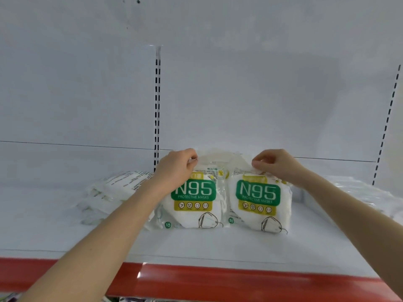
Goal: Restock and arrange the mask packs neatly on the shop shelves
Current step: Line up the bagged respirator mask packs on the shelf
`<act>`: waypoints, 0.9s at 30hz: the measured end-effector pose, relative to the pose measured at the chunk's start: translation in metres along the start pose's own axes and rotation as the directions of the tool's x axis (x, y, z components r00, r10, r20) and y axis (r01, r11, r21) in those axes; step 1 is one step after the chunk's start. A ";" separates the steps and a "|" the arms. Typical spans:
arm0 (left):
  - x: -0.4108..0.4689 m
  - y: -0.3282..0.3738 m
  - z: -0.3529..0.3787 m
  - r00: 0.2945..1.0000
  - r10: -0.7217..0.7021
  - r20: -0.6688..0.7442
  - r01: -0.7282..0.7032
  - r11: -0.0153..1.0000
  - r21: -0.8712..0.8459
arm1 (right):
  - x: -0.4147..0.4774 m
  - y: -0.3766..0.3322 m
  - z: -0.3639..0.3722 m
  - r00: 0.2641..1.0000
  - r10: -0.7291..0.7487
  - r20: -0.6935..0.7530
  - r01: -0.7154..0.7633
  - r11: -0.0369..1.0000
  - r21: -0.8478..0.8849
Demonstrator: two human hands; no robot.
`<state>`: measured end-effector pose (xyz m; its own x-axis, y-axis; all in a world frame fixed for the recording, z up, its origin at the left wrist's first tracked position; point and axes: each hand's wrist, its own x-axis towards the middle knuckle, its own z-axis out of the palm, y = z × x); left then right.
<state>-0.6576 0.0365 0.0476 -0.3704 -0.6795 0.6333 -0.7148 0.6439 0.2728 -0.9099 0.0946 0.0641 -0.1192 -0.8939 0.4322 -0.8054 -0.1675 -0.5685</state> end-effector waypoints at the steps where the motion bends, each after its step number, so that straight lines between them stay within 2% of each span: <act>1: -0.001 0.000 0.001 1.000 0.013 -0.002 -0.013 1.000 0.018 | 0.000 0.001 -0.001 0.999 -0.028 -0.044 0.029 0.999 0.027; 4: -0.011 0.003 0.003 0.996 0.077 -0.048 -0.073 0.994 0.081 | -0.008 0.006 -0.003 0.954 -0.096 -0.284 0.106 0.994 0.017; 6: -0.026 0.005 0.002 0.949 0.264 -0.170 -0.225 0.949 0.220 | -0.026 0.014 -0.003 0.872 -0.237 -0.429 0.201 0.971 -0.128; 7: -0.035 0.006 0.003 0.900 0.401 -0.171 -0.338 0.890 0.306 | -0.038 0.019 -0.001 0.831 -0.335 -0.444 0.258 0.939 -0.226; 9: -0.053 0.002 0.013 0.817 0.571 -0.077 -0.490 0.759 0.429 | -0.060 0.033 0.006 0.787 -0.510 -0.348 0.359 0.836 -0.414; 10: -0.060 0.000 0.019 0.816 0.577 0.015 -0.514 0.714 0.476 | -0.069 0.040 0.011 0.781 -0.567 -0.260 0.393 0.771 -0.501; 12: -0.070 0.002 0.026 0.866 0.447 0.223 -0.496 0.712 0.497 | -0.079 0.053 0.023 0.797 -0.601 -0.057 0.440 0.643 -0.627; 15: -0.070 -0.002 0.035 0.876 0.328 0.353 -0.469 0.753 0.462 | -0.078 0.061 0.039 0.834 -0.533 0.145 0.465 0.536 -0.705; 16: -0.066 0.001 0.035 0.872 0.289 0.395 -0.459 0.762 0.456 | -0.074 0.059 0.041 0.840 -0.520 0.159 0.458 0.519 -0.722; 22: -0.056 0.009 0.046 0.868 0.329 0.372 -0.478 0.759 0.442 | -0.054 0.062 0.049 0.860 -0.483 0.165 0.435 0.524 -0.732; 27: -0.062 0.004 0.048 0.891 0.327 0.314 -0.434 0.816 0.382 | -0.061 0.064 0.050 0.827 -0.542 0.145 0.475 0.539 -0.696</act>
<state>-0.6658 0.0646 -0.0251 -0.7503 -0.5053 0.4262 -0.6489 0.6859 -0.3292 -0.9247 0.1173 -0.0338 0.4225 -0.7091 0.5645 -0.8944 -0.2254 0.3863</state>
